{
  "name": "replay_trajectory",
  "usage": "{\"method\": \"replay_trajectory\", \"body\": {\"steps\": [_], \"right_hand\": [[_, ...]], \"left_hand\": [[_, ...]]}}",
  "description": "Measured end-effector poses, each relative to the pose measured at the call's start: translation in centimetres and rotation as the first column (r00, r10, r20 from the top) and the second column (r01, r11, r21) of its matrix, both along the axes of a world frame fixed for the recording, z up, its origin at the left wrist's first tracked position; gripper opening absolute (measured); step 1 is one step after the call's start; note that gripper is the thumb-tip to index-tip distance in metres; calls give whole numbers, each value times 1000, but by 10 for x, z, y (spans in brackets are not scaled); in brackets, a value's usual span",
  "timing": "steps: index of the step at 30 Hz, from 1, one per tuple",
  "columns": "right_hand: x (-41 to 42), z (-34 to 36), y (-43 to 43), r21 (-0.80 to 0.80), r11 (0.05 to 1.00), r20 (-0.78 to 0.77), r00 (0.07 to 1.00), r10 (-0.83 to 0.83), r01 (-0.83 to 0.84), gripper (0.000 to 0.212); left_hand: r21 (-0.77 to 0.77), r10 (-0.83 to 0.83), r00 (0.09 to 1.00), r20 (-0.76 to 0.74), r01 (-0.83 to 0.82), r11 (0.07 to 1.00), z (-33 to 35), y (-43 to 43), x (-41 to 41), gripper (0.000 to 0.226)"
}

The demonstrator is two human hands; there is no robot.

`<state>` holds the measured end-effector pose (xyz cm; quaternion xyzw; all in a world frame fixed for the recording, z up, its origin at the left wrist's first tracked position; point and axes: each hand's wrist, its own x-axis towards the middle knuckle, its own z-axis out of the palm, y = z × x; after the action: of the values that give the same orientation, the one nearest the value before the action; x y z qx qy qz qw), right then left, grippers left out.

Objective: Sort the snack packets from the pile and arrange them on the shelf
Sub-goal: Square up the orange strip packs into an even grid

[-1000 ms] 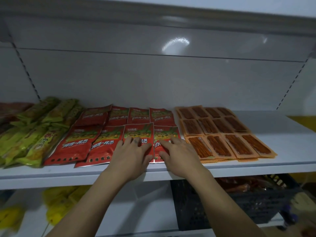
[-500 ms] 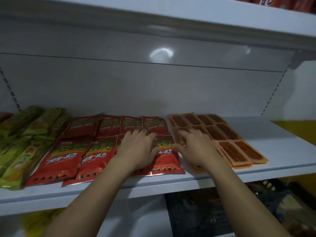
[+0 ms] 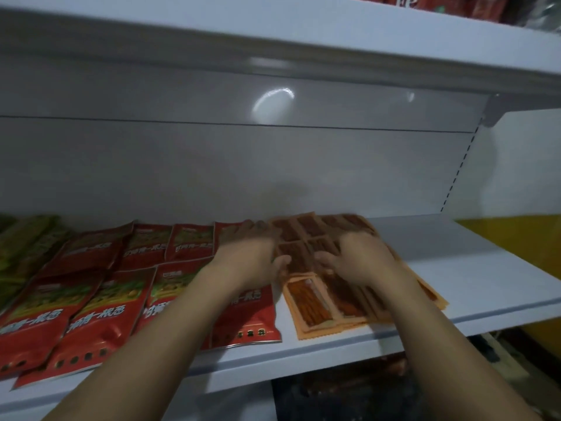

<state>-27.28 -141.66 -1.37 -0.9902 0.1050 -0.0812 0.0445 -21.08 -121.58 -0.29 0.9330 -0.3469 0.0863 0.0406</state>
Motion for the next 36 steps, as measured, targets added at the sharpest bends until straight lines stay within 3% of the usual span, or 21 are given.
{"method": "replay_trajectory", "body": {"steps": [3, 7, 12, 18, 22, 25, 29, 36], "right_hand": [[11, -3, -34, 12, 997, 41, 997, 72, -73, 93], [29, 0, -82, 79, 989, -15, 992, 124, -123, 60], [56, -8, -146, 159, 977, -95, 983, 160, -143, 51], [87, -20, -184, 210, 937, -39, 956, 292, -278, 39], [114, -31, -192, 256, 920, -80, 942, 327, -297, 42], [126, -39, -197, 253, 923, -126, 936, 329, -290, 41], [134, -48, -200, 222, 928, -89, 942, 323, -297, 38], [135, -62, -200, 197, 952, -54, 967, 248, -233, 33]], "left_hand": [[47, 41, 996, -79, -37, 998, 0, -33, 11, 56], [97, 131, 984, -123, -120, 988, -8, -75, 27, 53], [118, 233, 961, -148, -217, 969, -16, -114, 39, 55], [107, 332, 924, -191, -317, 942, -29, -137, 62, 47], [133, 409, 877, -251, -388, 912, -34, -142, 84, 54], [141, 415, 862, -292, -390, 910, -40, -141, 104, 64], [123, 399, 849, -347, -380, 917, -44, -146, 115, 45], [5, 343, 871, -351, -365, 931, -60, -142, 136, 64]]}}
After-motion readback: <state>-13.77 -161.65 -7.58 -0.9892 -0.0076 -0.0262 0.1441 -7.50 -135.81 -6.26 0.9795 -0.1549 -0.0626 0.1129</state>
